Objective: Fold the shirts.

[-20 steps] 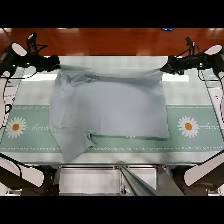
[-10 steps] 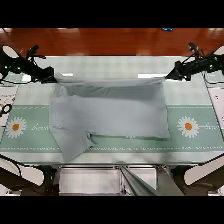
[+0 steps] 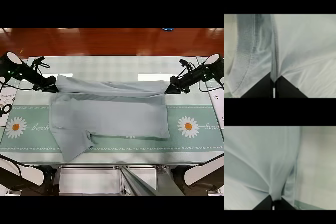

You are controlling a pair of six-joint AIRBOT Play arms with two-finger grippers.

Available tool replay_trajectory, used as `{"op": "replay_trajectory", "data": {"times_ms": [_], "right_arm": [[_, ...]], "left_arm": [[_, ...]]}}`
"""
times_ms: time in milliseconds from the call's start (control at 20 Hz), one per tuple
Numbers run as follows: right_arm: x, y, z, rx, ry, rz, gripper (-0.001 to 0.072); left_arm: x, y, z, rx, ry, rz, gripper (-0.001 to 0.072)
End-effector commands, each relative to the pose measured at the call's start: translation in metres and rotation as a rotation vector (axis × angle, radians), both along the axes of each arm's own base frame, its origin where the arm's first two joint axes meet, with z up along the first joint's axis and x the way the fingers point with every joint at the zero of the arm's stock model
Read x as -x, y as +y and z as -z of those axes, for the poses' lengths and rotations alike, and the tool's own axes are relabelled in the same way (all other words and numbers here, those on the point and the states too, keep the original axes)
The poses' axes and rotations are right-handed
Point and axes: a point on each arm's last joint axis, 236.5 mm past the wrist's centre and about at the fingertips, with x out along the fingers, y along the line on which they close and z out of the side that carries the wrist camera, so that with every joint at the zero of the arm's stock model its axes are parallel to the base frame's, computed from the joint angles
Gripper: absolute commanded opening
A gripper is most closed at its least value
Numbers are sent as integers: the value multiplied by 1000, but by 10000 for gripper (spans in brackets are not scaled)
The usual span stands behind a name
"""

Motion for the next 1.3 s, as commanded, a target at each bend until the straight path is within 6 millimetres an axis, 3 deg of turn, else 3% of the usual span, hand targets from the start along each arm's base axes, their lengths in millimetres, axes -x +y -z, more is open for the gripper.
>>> {"op": "replay_trajectory", "data": {"times_ms": [0,300,500,550,600,650,800,900,1000,1050,1150,1250], "right_arm": [[7,-5,4,28,27,-8,23],[2,-4,5,27,10,2,23],[0,6,15,27,20,-9,25],[1,9,18,28,41,7,134],[2,9,18,26,53,16,371],[4,10,16,22,56,13,410],[8,-8,-4,20,44,45,410],[10,-29,-27,37,-12,103,410],[21,-50,-39,58,-78,193,410],[30,-51,-42,36,-118,230,410],[49,-24,-57,-121,-254,242,410],[70,-1,-62,-215,-337,311,410]], "left_arm": [[8,1,2,-2,31,12,19],[19,-1,3,13,76,29,19],[27,-4,1,23,116,28,23],[30,-4,1,26,137,12,93],[37,-5,0,28,167,17,328],[47,-1,0,11,211,20,508],[72,24,-6,-87,299,27,509],[74,38,-17,-106,246,-38,509],[94,55,-19,-110,207,-128,509],[108,65,-14,-105,187,-195,509],[129,75,-9,-30,134,-348,509],[149,67,-6,134,92,-503,509]]}}
